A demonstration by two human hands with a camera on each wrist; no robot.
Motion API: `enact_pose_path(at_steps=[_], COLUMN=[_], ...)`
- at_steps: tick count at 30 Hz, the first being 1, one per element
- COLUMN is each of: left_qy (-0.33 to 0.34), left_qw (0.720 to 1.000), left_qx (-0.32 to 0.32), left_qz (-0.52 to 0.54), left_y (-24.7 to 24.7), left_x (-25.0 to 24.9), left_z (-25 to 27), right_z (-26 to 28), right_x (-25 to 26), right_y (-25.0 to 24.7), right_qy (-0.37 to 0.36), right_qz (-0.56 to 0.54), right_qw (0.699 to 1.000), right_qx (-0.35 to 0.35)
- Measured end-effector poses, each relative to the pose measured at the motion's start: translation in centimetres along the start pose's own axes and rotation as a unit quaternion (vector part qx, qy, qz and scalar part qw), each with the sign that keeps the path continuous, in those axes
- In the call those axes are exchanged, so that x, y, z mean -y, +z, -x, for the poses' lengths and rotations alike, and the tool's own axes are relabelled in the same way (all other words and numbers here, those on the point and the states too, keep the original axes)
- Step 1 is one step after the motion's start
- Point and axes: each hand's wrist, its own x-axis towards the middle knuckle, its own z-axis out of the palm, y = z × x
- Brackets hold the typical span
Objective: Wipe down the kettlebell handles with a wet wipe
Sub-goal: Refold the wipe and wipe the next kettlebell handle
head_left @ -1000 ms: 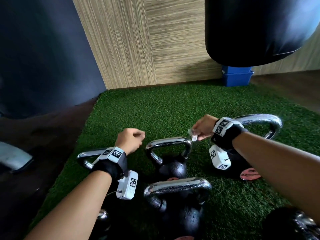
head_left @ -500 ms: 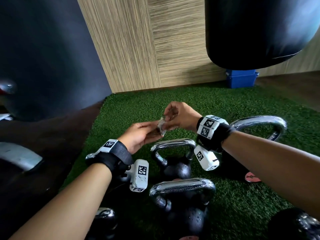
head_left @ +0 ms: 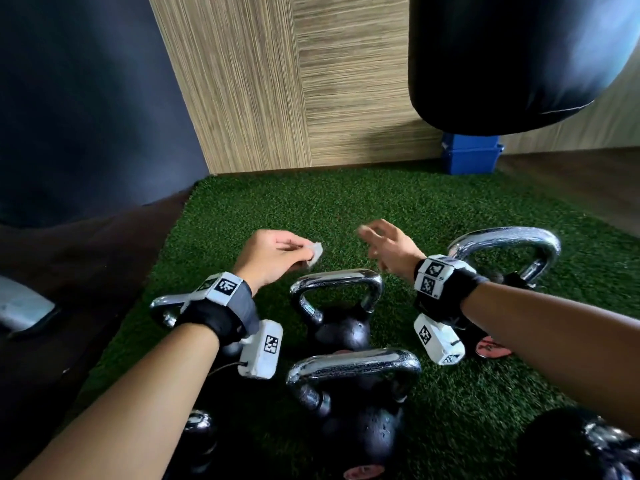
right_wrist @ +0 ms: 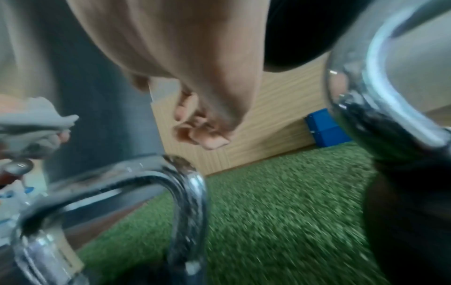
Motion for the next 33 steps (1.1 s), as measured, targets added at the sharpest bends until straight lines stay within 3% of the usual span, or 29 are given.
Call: enact_pose_path(at_steps=[1, 3, 5, 6, 9, 12, 17, 21, 26, 31, 33], left_qy=[0.035, 0.089, 0.118, 0.127, 0.157, 0.176, 0.134, 0.173, 0.095, 0.101, 0.071], left_qw=[0.997, 0.987, 0.981, 0.977, 0.961, 0.946, 0.953, 0.937, 0.966, 0.974, 0.981], left_qx=[-0.004, 0.007, 0.032, 0.039, 0.038, 0.033, -0.036, -0.017, -0.087, -0.085, -0.098], left_qz=[-0.063, -0.133, -0.153, -0.165, -0.223, -0.271, -0.269, -0.304, -0.225, -0.183, -0.149], left_y=[0.0, 0.6, 1.7, 2.2, 3.5, 4.1, 3.1, 3.9, 1.6, 1.2, 1.3], left_x=[0.2, 0.5, 0.4, 0.3, 0.1, -0.1, 0.6, 0.8, 3.5, 5.4, 6.6], left_z=[0.1, 0.5, 0.9, 1.1, 1.6, 2.0, 2.4, 3.1, 3.2, 3.4, 3.2], right_z=[0.0, 0.7, 1.9, 2.5, 3.4, 3.1, 2.9, 2.9, 3.0, 3.0, 3.0], right_x=[-1.5, -4.5, -7.0, -7.7, -9.1, -9.5, -10.3, -10.8, -10.8, -11.0, -10.9], right_y=[-0.3, -0.2, 0.9, 1.6, 3.8, 4.9, 5.3, 5.1, 4.7, 4.7, 4.8], right_qy=[0.029, 0.110, 0.166, 0.169, 0.164, 0.157, 0.153, 0.157, 0.155, 0.157, 0.152], right_qz=[0.084, 0.212, 0.181, 0.147, 0.082, 0.096, 0.116, 0.102, 0.083, 0.074, 0.082], right_qw=[0.996, 0.969, 0.951, 0.951, 0.972, 0.980, 0.979, 0.980, 0.982, 0.982, 0.983], right_qx=[-0.026, 0.058, 0.187, 0.211, 0.148, 0.076, 0.071, 0.067, 0.074, 0.072, 0.069])
